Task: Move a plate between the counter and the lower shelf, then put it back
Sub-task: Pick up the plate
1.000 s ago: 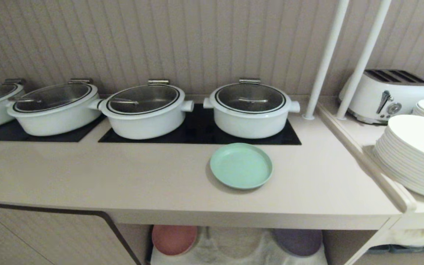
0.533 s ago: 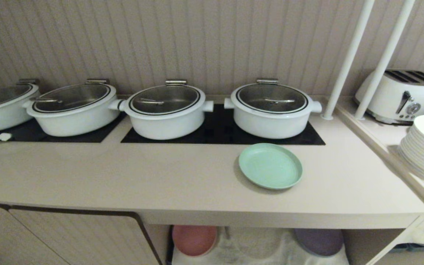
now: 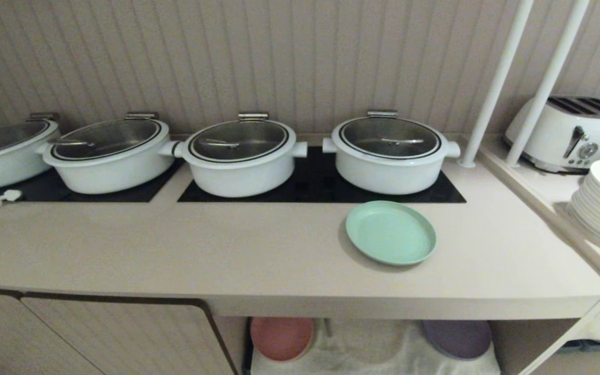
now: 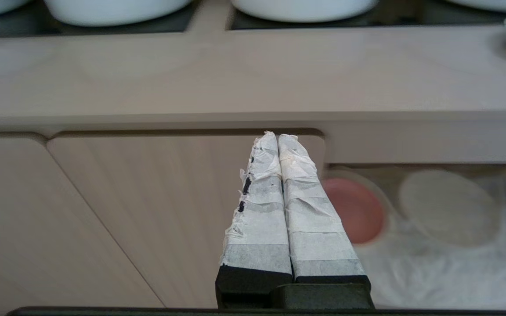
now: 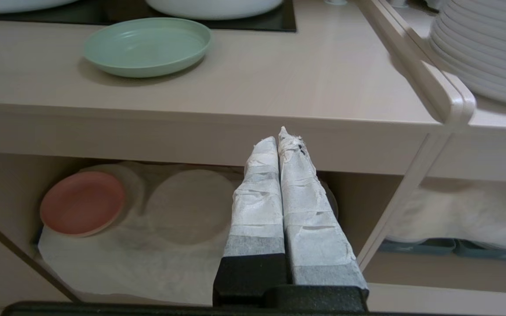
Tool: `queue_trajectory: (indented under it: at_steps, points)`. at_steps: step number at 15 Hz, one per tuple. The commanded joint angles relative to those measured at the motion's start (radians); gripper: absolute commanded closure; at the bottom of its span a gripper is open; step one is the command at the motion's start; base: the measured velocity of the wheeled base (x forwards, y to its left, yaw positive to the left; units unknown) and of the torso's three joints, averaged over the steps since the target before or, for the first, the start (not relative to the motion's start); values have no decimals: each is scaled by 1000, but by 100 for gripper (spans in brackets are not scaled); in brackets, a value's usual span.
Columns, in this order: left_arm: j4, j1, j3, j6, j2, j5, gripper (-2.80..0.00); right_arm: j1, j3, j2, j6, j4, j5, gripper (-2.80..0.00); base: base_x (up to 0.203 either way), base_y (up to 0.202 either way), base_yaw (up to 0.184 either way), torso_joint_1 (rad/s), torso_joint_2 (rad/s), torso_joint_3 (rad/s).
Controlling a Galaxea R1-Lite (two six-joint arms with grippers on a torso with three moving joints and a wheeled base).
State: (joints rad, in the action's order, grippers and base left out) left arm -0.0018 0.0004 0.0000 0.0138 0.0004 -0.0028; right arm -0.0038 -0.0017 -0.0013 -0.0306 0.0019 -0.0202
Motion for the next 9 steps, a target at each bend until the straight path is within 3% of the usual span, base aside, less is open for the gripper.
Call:
queue_trajectory:
  at_steps: [1,9]
  points:
    - [0,0,0,0,0,1,0,-1,0,1,-2,-2,-1,0,0,0,0,0,0,0]
    - [0,0,0,-2,0,3,0,0,-7,1,-15,-3,0,0,0,0,0,0,0,0]
